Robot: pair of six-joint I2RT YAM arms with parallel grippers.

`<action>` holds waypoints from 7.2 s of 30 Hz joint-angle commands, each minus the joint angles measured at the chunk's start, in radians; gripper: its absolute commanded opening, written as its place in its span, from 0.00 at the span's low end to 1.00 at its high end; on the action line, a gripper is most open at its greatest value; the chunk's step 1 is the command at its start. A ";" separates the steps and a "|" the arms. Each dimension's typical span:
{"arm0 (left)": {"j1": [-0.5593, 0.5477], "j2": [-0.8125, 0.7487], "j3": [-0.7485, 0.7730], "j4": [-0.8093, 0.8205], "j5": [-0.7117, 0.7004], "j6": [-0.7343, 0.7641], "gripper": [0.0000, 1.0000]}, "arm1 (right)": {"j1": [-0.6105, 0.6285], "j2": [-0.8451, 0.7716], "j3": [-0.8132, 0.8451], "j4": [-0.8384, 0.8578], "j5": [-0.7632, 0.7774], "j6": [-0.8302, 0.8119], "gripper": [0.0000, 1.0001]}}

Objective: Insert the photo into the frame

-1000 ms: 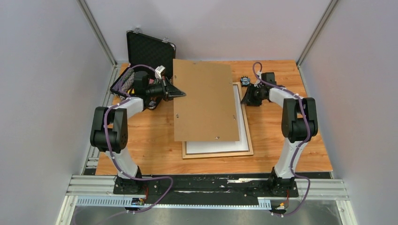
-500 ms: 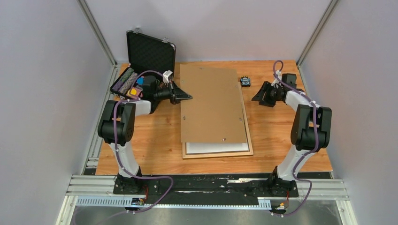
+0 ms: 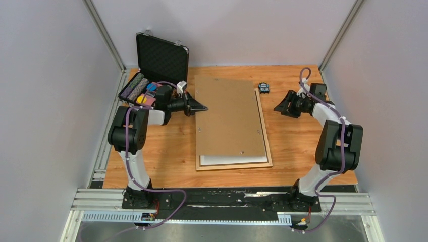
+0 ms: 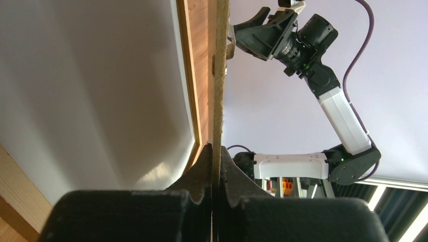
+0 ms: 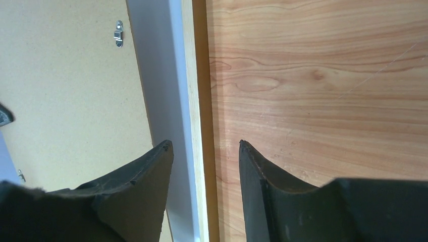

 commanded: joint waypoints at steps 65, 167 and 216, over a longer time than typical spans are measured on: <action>-0.066 0.010 -0.017 -0.020 -0.046 0.040 0.00 | -0.093 -0.034 -0.054 0.075 -0.110 -0.014 0.49; -0.110 -0.095 0.260 -0.927 -0.346 0.596 1.00 | -0.116 -0.011 -0.060 0.077 -0.128 -0.009 0.49; -0.164 -0.189 0.316 -1.097 -0.594 0.741 1.00 | -0.126 -0.015 -0.064 0.078 -0.142 -0.008 0.49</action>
